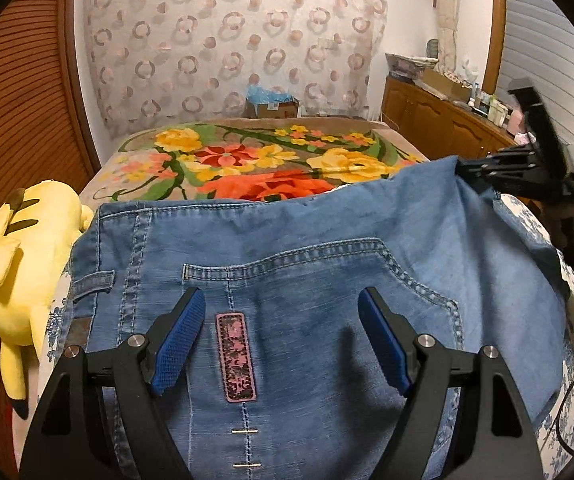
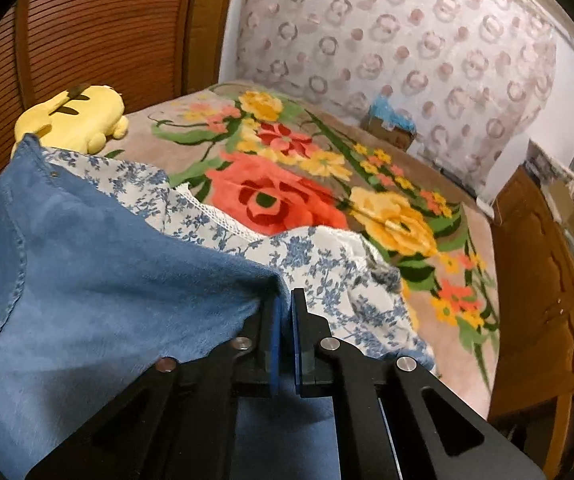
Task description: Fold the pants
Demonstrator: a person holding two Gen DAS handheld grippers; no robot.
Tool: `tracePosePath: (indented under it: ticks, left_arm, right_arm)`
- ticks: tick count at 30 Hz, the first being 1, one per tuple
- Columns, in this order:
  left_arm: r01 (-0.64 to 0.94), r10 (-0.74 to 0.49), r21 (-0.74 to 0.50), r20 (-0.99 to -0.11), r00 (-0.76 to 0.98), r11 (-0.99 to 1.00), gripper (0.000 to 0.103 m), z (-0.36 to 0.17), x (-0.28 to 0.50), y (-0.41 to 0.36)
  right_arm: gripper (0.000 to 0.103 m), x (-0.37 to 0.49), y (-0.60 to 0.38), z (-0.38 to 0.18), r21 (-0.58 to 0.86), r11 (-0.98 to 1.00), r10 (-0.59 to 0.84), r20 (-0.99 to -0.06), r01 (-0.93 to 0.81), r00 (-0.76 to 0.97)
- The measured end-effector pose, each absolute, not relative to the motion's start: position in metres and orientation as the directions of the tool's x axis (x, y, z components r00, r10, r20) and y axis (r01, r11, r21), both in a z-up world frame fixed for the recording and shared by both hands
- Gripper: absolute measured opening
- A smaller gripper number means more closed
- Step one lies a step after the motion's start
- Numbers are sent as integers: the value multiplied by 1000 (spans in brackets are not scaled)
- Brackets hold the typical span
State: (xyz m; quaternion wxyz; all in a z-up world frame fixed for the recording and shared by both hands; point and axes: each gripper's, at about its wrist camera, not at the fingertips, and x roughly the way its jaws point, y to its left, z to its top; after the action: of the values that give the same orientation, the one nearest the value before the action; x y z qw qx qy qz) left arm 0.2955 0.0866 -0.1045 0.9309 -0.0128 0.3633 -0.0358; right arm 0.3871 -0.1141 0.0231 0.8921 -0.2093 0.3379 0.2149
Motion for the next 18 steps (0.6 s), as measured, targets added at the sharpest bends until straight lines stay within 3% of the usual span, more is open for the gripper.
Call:
tracePosePath:
  ticks: [1, 3, 8, 18]
  left_arm:
    - [57, -76, -50, -675, 734, 997, 80, -105, 295, 87]
    - [57, -75, -49, -675, 734, 997, 80, -105, 295, 87]
    - [57, -74, -47, -674, 735, 997, 80, -105, 295, 88]
    - [69, -76, -37, -659, 748, 997, 80, -104, 288, 81]
  right_arm:
    - [5, 392, -113, 23, -206, 822, 255, -700, -530, 668]
    - [20, 398, -116, 23, -159, 840, 272, -704, -519, 656]
    - [35, 385, -143, 40, -78, 869, 317, -671, -489, 671]
    - [41, 301, -210, 35, -39, 930, 251, -662, -366, 707]
